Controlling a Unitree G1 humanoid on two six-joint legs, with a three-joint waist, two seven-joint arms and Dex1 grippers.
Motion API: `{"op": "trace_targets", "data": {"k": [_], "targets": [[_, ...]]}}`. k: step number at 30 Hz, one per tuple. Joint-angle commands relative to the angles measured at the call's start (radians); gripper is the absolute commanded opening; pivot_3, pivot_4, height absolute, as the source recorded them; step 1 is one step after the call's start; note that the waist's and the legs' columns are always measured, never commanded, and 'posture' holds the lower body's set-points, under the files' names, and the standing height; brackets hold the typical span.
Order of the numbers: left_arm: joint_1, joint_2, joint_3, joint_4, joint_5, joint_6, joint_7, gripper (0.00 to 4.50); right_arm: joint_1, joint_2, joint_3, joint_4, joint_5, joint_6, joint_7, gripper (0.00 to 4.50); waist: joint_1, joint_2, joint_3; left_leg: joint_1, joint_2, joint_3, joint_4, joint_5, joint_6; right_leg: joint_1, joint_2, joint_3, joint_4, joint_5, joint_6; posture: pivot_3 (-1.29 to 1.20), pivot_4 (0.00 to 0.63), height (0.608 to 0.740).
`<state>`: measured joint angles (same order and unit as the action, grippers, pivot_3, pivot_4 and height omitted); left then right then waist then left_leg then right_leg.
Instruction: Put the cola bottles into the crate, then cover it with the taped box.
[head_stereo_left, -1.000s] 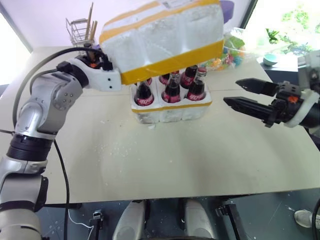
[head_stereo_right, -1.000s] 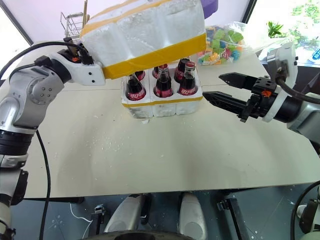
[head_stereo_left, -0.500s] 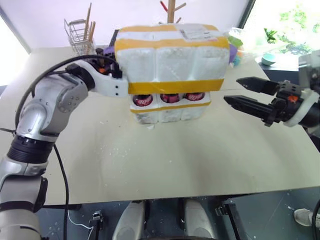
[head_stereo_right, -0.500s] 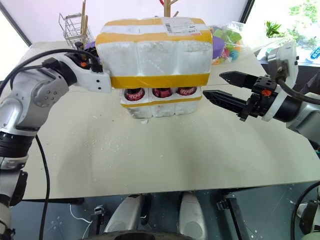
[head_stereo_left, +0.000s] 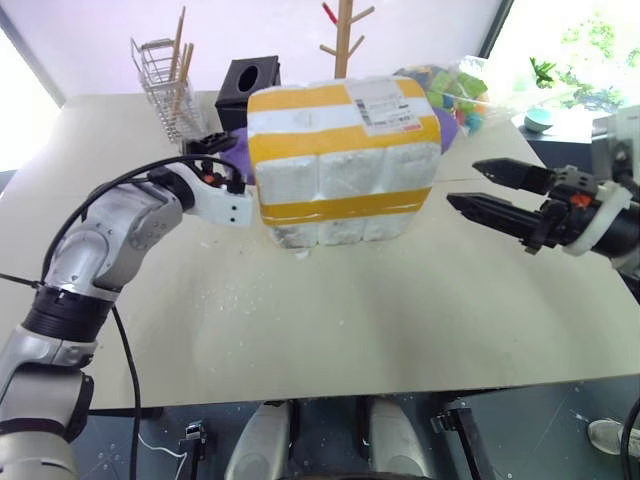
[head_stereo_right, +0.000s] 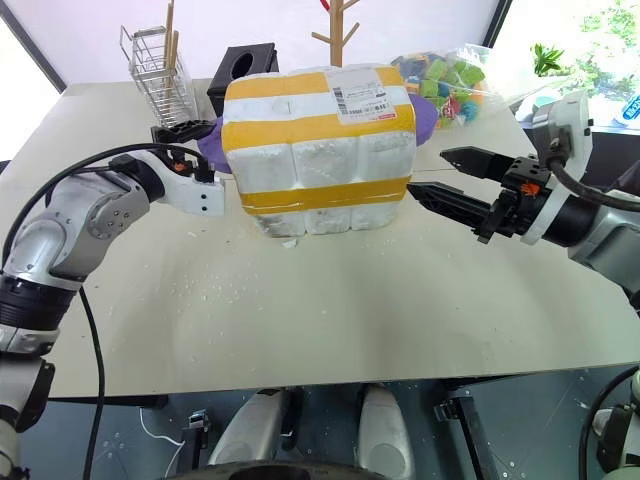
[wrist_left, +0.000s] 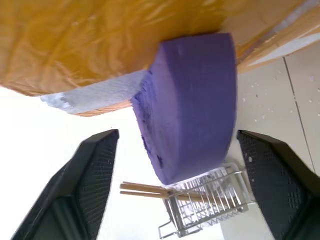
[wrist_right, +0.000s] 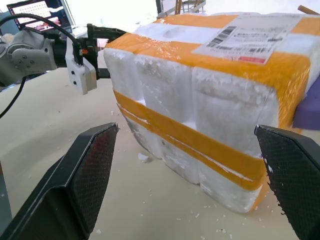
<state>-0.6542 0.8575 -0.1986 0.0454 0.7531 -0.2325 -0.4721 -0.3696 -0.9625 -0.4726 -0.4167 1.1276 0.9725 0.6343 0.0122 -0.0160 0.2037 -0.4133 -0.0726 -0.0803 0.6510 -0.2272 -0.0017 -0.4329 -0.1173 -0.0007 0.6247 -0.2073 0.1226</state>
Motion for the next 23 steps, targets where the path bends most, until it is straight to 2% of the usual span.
{"op": "trace_targets", "data": {"k": [1, 5, 8, 11, 14, 16, 18, 21, 23], "targets": [[0.032, 0.04, 0.112, -0.055, -0.09, -0.026, 0.034, 3.75, 0.007, -0.01, -0.012, -0.005, -0.022, -0.031, 0.02, 4.5, -0.002, 0.0, 0.0, 0.0, 0.0, 0.0, 0.0, 0.0, 0.0, 0.0, 0.0, 0.0, 0.0, 0.0, 0.0, 0.0, 0.15, 0.74], [0.143, 0.065, 0.252, -0.121, -0.322, -0.041, -0.038, 3.75, 0.025, -0.02, -0.006, 0.004, -0.043, -0.035, 0.05, 4.5, -0.004, 0.0, 0.0, 0.0, 0.0, 0.0, -0.001, 0.0, 0.0, 0.0, 0.0, 0.0, 0.0, 0.0, 0.0, 0.0, 0.15, 0.74], [0.262, 0.049, 0.401, -0.167, -0.659, 0.085, -0.206, 3.75, 0.042, -0.036, 0.004, 0.03, -0.078, -0.044, 0.09, 4.5, -0.002, 0.0, 0.0, 0.001, 0.0, 0.0, -0.001, 0.0, 0.0, 0.0, -0.001, 0.0, 0.0, 0.0, 0.0, 0.0, 0.15, 0.74], [0.306, 0.028, 0.592, -0.187, -1.121, 0.546, -0.375, 3.75, 0.053, -0.058, 0.026, 0.075, -0.134, -0.066, 0.139, 4.5, -0.003, 0.0, 0.0, 0.002, 0.0, 0.0, -0.001, 0.0, 0.0, 0.001, -0.001, 0.0, -0.001, 0.0, 0.0, 0.0, 0.15, 0.74], [0.308, 0.13, 0.715, -0.117, -1.414, 0.884, -0.567, 3.75, 0.061, -0.086, 0.062, 0.113, -0.206, -0.105, 0.2, 4.5, -0.004, 0.0, 0.0, 0.002, 0.001, -0.001, 0.0, 0.0, 0.0, 0.002, 0.001, -0.001, -0.001, -0.001, 0.0, 0.0, 0.15, 0.74], [0.311, 0.217, 0.749, -0.084, -1.534, 1.03, -0.691, 3.75, 0.047, -0.097, 0.078, 0.14, -0.233, -0.12, 0.23, 4.5, -0.008, 0.001, 0.0, 0.003, 0.001, -0.001, 0.0, 0.0, 0.0, 0.003, 0.002, -0.001, -0.001, -0.001, 0.0, 0.0, 0.15, 0.74], [0.301, 0.299, 0.742, -0.049, -1.592, 1.107, -0.795, 3.75, 0.025, -0.108, 0.092, 0.174, -0.255, -0.135, 0.261, 4.5, -0.008, 0.001, 0.0, 0.003, 0.001, -0.001, -0.001, 0.0, 0.0, 0.003, 0.001, -0.001, -0.003, -0.003, -0.003, 0.0, 0.15, 0.74], [0.275, 0.382, 0.686, 0.001, -1.587, 1.112, -0.891, 3.75, -0.013, -0.119, 0.118, 0.215, -0.287, -0.15, 0.302, 4.5, -0.009, 0.001, 0.0, 0.004, 0.001, 0.0, -0.002, 0.0, 0.0, 0.004, 0.001, -0.001, -0.005, -0.003, -0.004, 0.0, 0.15, 0.74], [0.246, 0.402, 0.638, 0.035, -1.55, 1.081, -0.91, 3.75, -0.034, -0.117, 0.134, 0.229, -0.303, -0.158, 0.32, 4.5, -0.009, 0.002, 0.0, 0.004, 0.001, 0.0, -0.003, 0.0, 0.0, 0.004, 0.001, -0.001, -0.005, -0.003, -0.004, 0.0, 0.15, 0.74]]}}
